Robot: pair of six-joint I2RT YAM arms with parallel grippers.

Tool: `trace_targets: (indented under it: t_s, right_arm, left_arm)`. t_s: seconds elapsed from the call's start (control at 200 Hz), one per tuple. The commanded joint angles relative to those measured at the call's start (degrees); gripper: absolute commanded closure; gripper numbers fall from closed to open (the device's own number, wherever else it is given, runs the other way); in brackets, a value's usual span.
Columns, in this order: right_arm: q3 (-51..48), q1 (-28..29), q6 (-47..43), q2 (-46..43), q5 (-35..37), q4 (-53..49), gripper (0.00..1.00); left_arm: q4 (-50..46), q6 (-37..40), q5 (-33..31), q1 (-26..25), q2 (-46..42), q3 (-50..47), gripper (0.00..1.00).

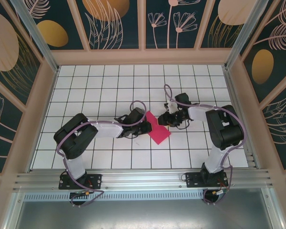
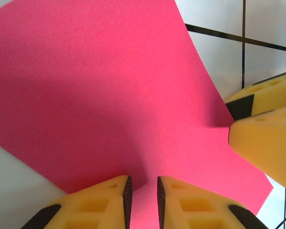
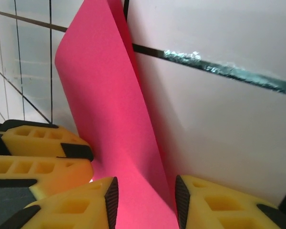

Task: Fold a paper plane with a square sheet of paper (pick it up from the middle)
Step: Third fold the triangle at the center of the table.

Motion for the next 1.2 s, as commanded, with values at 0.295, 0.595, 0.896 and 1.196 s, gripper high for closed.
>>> trace_targets:
  t_s: [0.295,0.595,0.896,1.196]
  right_arm:
    - [-2.44,0.07,4.83,-4.09,-2.41,0.86,0.92]
    - [-12.32,3.58,29.39,-13.72,5.2,14.3,0.97]
    - [-13.06,9.73,39.66,-15.07,12.85,17.2,0.98]
    - [-12.09,10.35,39.97,-14.31,13.25,16.53,0.98]
  left_arm:
    - [-2.4,2.48,-0.91,-0.24,-2.86,1.41,0.71]
    - [-7.24,9.95,-9.53,-5.67,-11.44,-0.02,0.56]
    - [-10.41,18.25,-21.25,-17.91,-12.93,-0.8,0.46]
    - [-17.92,20.76,-31.52,-22.95,-8.59,3.76,0.4]
